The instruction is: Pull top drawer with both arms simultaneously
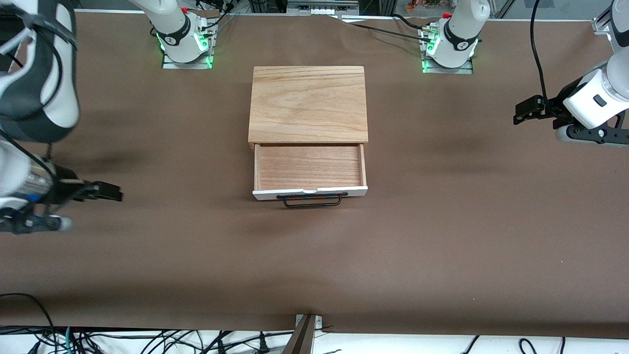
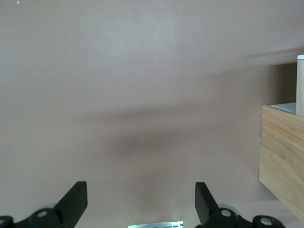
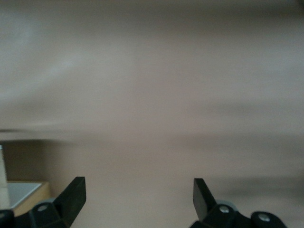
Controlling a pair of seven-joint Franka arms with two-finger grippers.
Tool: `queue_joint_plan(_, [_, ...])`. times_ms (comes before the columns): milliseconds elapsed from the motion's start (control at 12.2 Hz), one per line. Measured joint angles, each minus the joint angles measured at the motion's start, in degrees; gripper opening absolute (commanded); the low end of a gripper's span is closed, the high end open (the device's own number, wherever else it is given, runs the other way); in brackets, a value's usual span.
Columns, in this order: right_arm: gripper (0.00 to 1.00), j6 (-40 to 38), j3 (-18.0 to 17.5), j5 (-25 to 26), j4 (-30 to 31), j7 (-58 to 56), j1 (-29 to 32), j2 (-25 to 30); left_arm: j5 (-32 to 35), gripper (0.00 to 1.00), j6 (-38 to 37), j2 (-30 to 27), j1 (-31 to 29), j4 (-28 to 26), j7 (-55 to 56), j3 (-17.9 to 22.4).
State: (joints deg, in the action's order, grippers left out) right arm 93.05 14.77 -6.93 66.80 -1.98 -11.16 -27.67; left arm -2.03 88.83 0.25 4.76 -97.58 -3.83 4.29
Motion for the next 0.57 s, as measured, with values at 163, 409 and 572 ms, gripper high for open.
queue_joint_plan(163, [1.00, -1.1, 0.1, 3.4, 2.0, 0.0, 1.4, 5.9, 0.0, 1.00, -0.3, 0.1, 0.0, -0.1, 0.0, -0.1])
queue_joint_plan(409, [1.00, -3.8, -0.9, 4.2, 8.6, 0.0, 3.7, 15.0, 0.0, 1.00, -1.2, 0.1, 0.0, -0.2, 0.2, -0.1])
queue_joint_plan(572, [1.00, -4.2, -4.2, 4.2, 14.0, 0.0, 6.5, 19.3, 0.0, 1.00, -1.5, 0.1, 0.0, -0.2, 0.2, -0.1])
